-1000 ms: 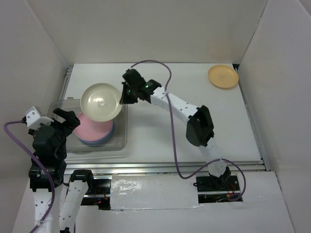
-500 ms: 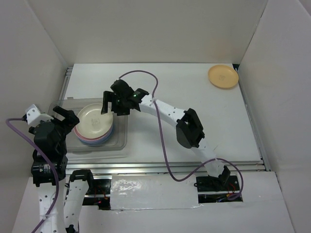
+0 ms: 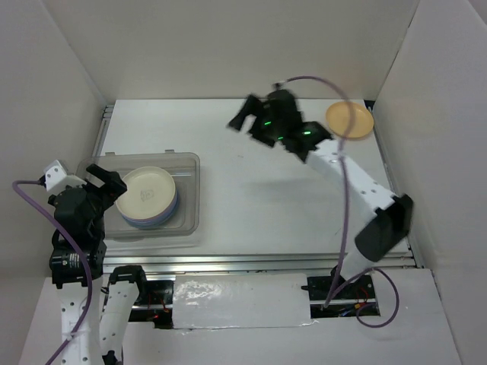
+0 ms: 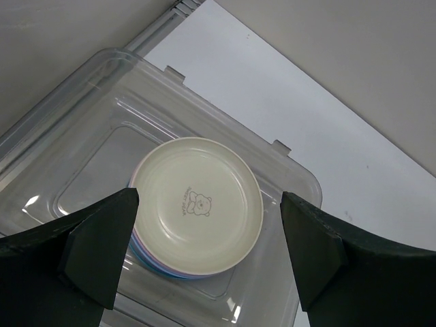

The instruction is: Place the plates into the plastic bin on the countertop

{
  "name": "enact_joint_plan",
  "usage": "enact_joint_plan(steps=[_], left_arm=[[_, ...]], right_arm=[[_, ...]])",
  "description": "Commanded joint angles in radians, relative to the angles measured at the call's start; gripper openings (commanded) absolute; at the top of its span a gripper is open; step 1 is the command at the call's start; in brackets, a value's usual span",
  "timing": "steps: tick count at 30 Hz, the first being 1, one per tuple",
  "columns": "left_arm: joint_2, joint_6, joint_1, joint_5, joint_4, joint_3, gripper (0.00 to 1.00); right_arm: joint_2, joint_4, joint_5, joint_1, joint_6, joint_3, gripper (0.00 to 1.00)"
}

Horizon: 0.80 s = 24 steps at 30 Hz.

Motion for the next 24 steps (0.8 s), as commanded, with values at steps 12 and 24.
enact_joint_plan(steps=[12, 24], left_arm=[[0.078, 0.063, -0.004, 0.200, 0.084, -0.001, 0.99], [0.124, 0.075, -0.006, 0.276, 0.099, -0.001, 0.99]], right_arm=[[0.236, 0.027, 0.144, -0.867, 0.087, 0.044, 1.00], [0.539, 0.027, 0.162, -0.955, 0.270, 0.269, 1.00]])
